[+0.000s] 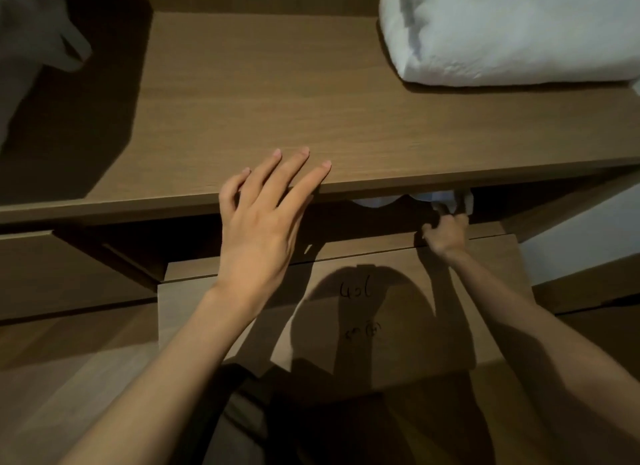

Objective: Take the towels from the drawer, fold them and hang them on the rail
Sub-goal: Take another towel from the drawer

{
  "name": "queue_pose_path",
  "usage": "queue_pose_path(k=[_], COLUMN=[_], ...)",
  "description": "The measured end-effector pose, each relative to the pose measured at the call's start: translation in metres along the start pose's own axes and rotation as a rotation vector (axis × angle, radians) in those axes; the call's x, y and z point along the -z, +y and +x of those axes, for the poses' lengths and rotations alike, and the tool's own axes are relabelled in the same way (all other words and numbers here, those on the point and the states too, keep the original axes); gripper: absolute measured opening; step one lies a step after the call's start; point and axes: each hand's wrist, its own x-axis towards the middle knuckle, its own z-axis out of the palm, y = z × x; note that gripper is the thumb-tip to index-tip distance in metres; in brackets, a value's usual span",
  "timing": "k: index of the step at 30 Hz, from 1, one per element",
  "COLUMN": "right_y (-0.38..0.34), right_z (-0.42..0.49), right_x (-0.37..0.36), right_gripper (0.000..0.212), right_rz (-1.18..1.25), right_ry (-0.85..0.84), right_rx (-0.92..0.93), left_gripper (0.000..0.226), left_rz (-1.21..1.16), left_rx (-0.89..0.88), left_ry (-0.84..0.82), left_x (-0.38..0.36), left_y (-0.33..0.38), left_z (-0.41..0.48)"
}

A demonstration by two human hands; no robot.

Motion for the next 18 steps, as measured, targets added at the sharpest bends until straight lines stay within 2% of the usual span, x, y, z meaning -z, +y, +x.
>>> queue_pose_path(k=[4,7,10,12,15,18], right_y=[-0.002,-0.002,-0.005,-0.010,-0.019,-0.025], right_z=[0.020,0.018,-0.010,-0.038,-0.084,-0.133], right_x=[-0.005,-0.006,0.000,0.008,0.025,0.057], right_gripper=[0.047,0.033,0.015,0.013,0.029,0.032], right_rz=[0.142,0.245,0.196,0.194,0.259,0.372], right_ry=[-0.050,0.018,0.117,0.167,0.072,-0.046], right_rx=[-0.089,-0.022,0.092,0.158,0.239,0.263], left_gripper=[0.050,0.049,0.048,0.048,0.052,0.057], left_rz=[-0.009,-0.010,-0.009,-0.019,-0.020,-0.028], left_rx=[0.009,0.004,0.010,0.017,0.020,0.014], left_ry=[0.025,0.031,0.016,0.000,-0.028,-0.057], left_x=[-0.002,-0.002,-0.001,0.000,0.003,0.007], left_y=[0.000,0.000,0.000,0.001,0.002,0.005], left_z=[-0.002,-0.001,-0.001,-0.001,-0.001,0.000])
